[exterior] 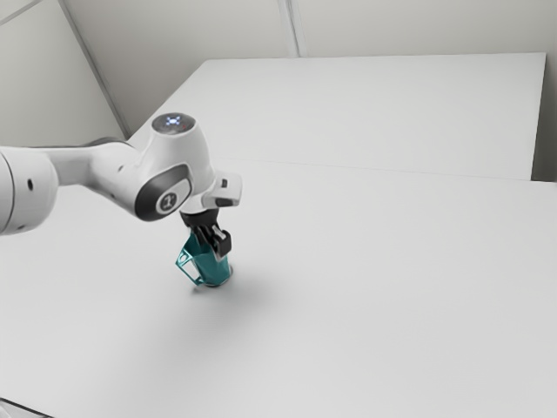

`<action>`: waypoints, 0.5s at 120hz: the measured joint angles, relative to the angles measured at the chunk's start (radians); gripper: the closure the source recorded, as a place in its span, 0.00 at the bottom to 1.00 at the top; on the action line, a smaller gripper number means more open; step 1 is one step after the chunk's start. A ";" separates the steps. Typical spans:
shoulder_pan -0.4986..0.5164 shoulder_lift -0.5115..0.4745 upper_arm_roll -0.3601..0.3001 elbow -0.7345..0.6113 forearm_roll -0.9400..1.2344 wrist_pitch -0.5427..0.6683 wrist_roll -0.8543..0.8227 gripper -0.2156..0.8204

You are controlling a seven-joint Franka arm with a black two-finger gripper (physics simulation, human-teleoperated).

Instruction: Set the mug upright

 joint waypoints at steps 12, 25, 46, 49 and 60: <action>0.000 -0.027 0.000 0.024 -0.001 -0.028 0.001 0.47; 0.004 -0.021 -0.002 0.135 -0.013 -0.096 0.002 0.44; 0.100 0.144 -0.067 0.566 -0.104 -0.320 0.005 0.32; 0.126 0.168 -0.093 0.628 -0.117 -0.356 0.005 0.31; 0.212 0.238 -0.171 0.801 -0.154 -0.475 0.006 0.27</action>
